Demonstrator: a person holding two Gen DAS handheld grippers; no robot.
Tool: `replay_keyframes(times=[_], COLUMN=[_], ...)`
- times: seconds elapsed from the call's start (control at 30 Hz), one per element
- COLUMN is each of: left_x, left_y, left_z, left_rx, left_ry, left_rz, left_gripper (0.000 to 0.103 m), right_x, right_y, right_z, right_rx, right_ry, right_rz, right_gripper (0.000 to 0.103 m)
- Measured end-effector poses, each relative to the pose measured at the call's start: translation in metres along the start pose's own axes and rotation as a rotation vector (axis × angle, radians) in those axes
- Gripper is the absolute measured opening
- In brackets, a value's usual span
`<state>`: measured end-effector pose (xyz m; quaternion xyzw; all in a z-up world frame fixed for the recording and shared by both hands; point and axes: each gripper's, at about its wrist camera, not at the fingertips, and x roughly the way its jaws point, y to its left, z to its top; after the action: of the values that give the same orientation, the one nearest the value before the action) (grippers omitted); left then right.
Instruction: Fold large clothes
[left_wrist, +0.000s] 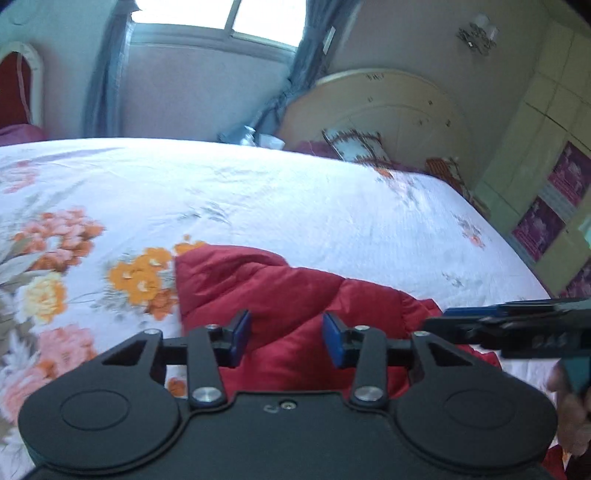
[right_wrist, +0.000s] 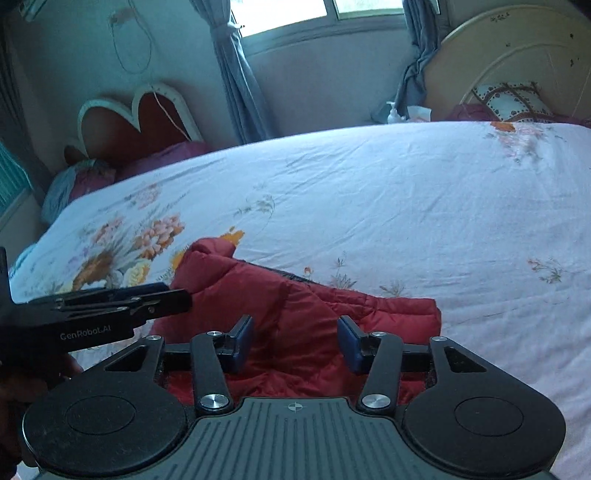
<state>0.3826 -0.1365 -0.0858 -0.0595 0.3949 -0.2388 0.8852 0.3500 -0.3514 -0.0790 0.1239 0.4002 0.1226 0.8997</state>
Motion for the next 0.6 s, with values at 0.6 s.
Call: replay_keyframes(times=[0.6], left_x=[0.092], left_y=[-0.049], left_z=[-0.010], left_rx=[0.171], left_ry=[0.158], left_rz=[-0.015], left_gripper=[0.037], right_x=[0.037], right_y=[-0.087], right_z=[-0.033], right_rx=[0.234], right_ry=[0.031], right_rz=[-0.033], right_gripper=[0.048])
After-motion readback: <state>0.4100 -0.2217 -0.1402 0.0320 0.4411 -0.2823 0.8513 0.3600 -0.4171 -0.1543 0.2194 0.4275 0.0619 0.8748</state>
